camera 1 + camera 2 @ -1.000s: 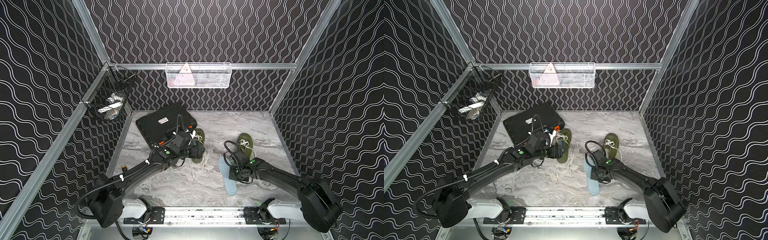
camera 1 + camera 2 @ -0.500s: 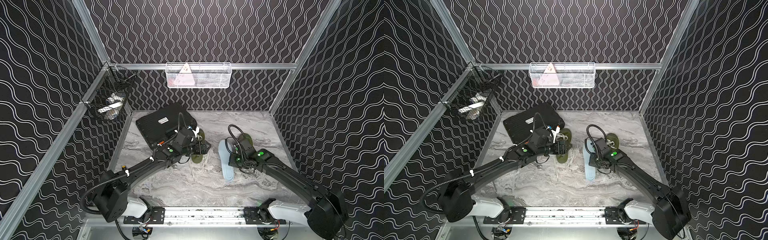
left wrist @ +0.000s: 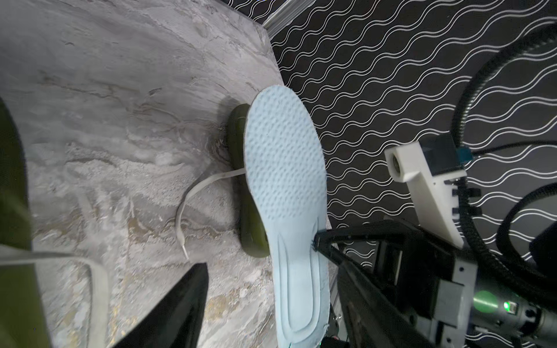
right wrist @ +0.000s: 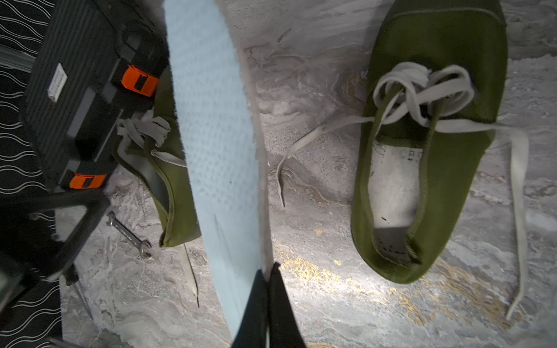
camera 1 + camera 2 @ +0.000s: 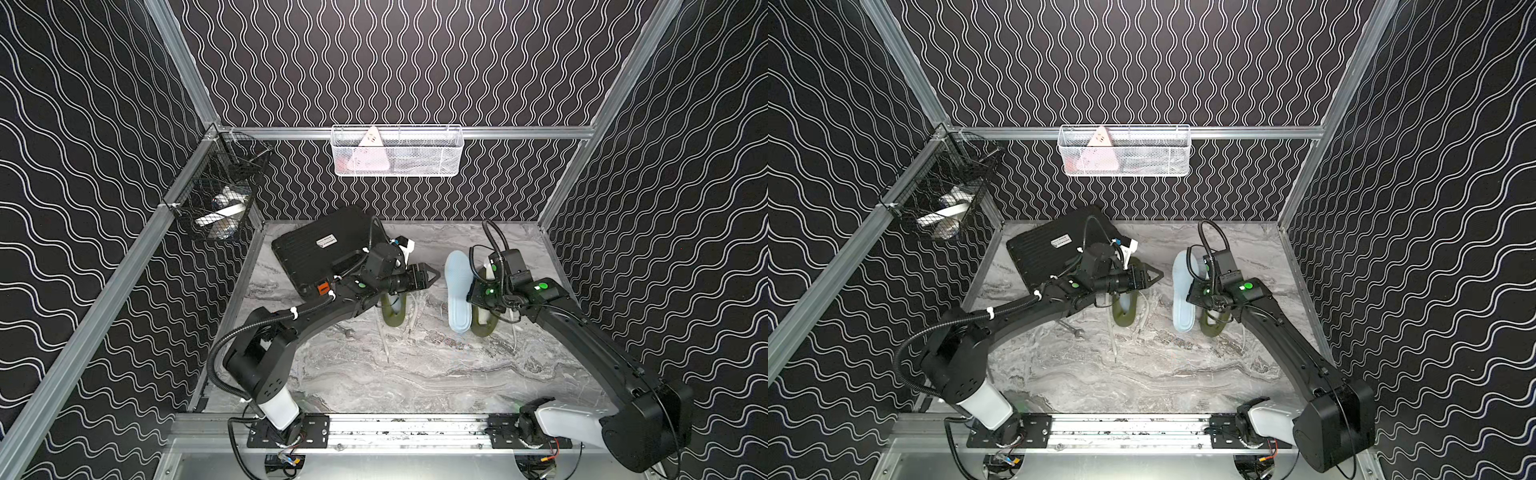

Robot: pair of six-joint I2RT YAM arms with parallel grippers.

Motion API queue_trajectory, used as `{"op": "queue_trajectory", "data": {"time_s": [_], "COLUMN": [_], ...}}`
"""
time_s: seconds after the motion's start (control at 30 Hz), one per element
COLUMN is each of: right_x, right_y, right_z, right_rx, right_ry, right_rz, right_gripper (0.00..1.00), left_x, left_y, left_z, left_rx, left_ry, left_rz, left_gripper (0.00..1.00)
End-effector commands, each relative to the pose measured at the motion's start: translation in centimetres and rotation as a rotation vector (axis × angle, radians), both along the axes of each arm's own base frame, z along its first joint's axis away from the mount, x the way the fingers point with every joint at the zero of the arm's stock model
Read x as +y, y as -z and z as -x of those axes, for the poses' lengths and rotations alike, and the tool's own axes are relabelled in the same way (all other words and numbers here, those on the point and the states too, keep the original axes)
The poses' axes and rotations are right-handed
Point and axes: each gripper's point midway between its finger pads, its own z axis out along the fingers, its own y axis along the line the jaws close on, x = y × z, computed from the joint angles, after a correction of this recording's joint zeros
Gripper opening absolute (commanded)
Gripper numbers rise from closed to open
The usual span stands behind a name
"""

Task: Insert the insole into the shoe
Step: Pick up the insole from the center of the board.

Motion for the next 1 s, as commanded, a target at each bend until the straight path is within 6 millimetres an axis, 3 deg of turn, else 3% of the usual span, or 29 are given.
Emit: {"op": "queue_trajectory", "data": {"time_s": [0.0, 0.1, 0.13, 0.37, 0.43, 0.63, 0.83, 0.97], "right_x": [1.2, 1.5, 1.8, 2.0, 1.4, 2.1, 2.8, 2.6], "right_y": [-1.2, -0.6, -1.8, -1.7, -1.5, -1.4, -1.3, -0.2], "right_z": [-1.0, -1.1, -1.8, -2.3, -2.5, -2.4, -2.2, -2.4], "right_rx": [-0.030, 0.003, -0.025, -0.021, -0.016, 0.002, -0.010, 0.006], "right_ry": [-0.070, -0.097, -0.107, -0.145, -0.125, -0.184, -0.248, -0.261], "right_rz": [-0.055, -0.077, -0.095, -0.121, -0.108, -0.175, -0.211, -0.181], "right_gripper": [0.00, 0.00, 0.00, 0.00, 0.00, 0.00, 0.00, 0.00], "left_x": [-1.7, -2.7, -2.9, -3.8, -3.6, -3.6, -4.3, -4.5], "left_y": [-1.8, -1.4, -1.3, 0.3, 0.7, 1.3, 1.3, 0.4], "left_z": [-1.1, -2.1, -2.5, -4.1, -4.5, -5.1, -5.5, -5.5], "left_rx": [-0.029, -0.026, -0.024, 0.001, -0.003, 0.007, -0.004, -0.025], "left_ry": [0.047, 0.063, 0.064, 0.056, 0.043, 0.023, 0.037, 0.050], "left_rz": [0.082, 0.088, 0.088, 0.069, 0.041, 0.049, 0.097, 0.119], "left_gripper": [0.66, 0.63, 0.62, 0.60, 0.60, 0.61, 0.46, 0.18]}}
